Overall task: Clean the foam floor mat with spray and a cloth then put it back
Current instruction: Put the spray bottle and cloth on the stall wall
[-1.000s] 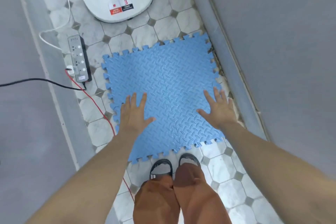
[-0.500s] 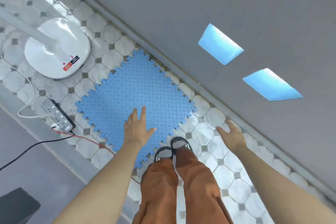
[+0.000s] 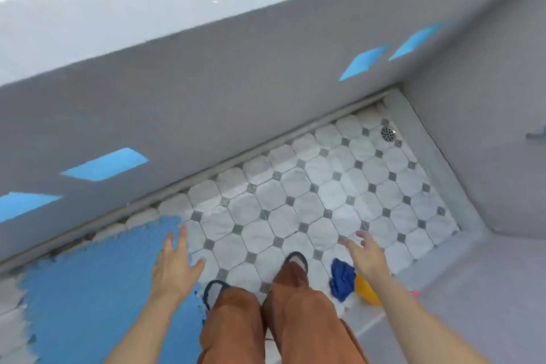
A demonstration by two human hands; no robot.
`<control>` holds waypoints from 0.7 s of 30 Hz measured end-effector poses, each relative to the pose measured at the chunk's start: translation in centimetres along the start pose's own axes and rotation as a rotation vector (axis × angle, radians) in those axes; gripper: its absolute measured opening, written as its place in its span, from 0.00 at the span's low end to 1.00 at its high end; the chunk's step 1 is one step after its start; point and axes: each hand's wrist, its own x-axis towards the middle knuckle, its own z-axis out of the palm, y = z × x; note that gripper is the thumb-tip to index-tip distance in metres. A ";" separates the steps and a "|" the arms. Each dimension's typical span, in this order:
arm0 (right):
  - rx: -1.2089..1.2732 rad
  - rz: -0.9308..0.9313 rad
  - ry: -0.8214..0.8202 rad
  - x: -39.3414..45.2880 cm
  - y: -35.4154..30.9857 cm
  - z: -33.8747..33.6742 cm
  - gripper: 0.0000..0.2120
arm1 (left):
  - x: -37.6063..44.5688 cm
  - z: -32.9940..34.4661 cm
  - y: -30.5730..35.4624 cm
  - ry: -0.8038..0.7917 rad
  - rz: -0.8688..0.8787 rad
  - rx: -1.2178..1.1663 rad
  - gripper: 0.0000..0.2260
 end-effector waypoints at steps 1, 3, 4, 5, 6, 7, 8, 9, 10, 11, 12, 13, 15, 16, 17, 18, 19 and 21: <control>0.058 0.044 0.019 1.1 2.0 -1.1 0.25 | 1.0 0.4 2.8 -0.013 0.059 0.047 0.39; 0.163 0.140 0.032 3.0 5.9 -2.9 0.23 | 3.0 1.8 8.3 -0.039 0.169 0.198 0.39; 0.204 0.180 0.040 3.8 7.9 -3.8 0.22 | 3.7 3.0 11.1 -0.054 0.220 0.280 0.39; 0.248 0.213 0.058 4.6 10.0 -4.5 0.21 | 4.1 4.2 14.0 -0.078 0.268 0.336 0.40; 0.293 0.239 0.072 5.2 12.2 -5.1 0.20 | 4.4 5.7 17.0 -0.093 0.313 0.356 0.40; 0.334 0.263 0.085 6.1 14.6 -5.4 0.20 | 4.7 7.4 19.9 -0.113 0.355 0.367 0.40; 0.390 0.289 0.094 7.0 17.1 -5.5 0.21 | 5.0 9.2 22.6 -0.131 0.398 0.379 0.40; 0.448 0.328 0.099 7.6 19.2 -5.6 0.22 | 5.1 11.2 25.0 -0.146 0.444 0.397 0.40; 0.497 0.359 0.113 8.0 21.1 -5.6 0.21 | 5.1 13.3 27.1 -0.163 0.488 0.419 0.40; 0.530 0.388 0.136 8.5 22.9 -5.5 0.19 | 5.0 15.4 29.1 -0.182 0.530 0.441 0.40; 0.558 0.413 0.163 9.0 24.6 -5.3 0.18 | 4.8 17.6 30.7 -0.207 0.566 0.459 0.40; 0.582 0.438 0.191 9.5 25.9 -5.1 0.17 | 4.5 19.6 32.0 -0.237 0.602 0.477 0.40; 0.624 0.489 0.238 10.9 28.9 -4.0 0.20 | 3.9 24.1 33.8 -0.300 0.675 0.532 0.39; 0.650 0.512 0.254 11.7 30.1 -3.3 0.22 | 3.9 26.4 34.3 -0.334 0.705 0.573 0.38; 0.683 0.530 0.267 12.6 31.0 -2.4 0.23 | 4.1 28.8 34.5 -0.367 0.734 0.625 0.38; 0.717 0.542 0.287 13.7 31.8 -1.5 0.24 | 4.5 31.3 34.5 -0.400 0.770 0.688 0.36; 0.751 0.545 0.315 15.2 32.7 -0.7 0.25 | 5.1 34.0 34.5 -0.425 0.812 0.752 0.35; 0.811 0.522 0.393 18.5 34.5 1.3 0.27 | 6.7 39.6 34.2 -0.457 0.882 0.847 0.30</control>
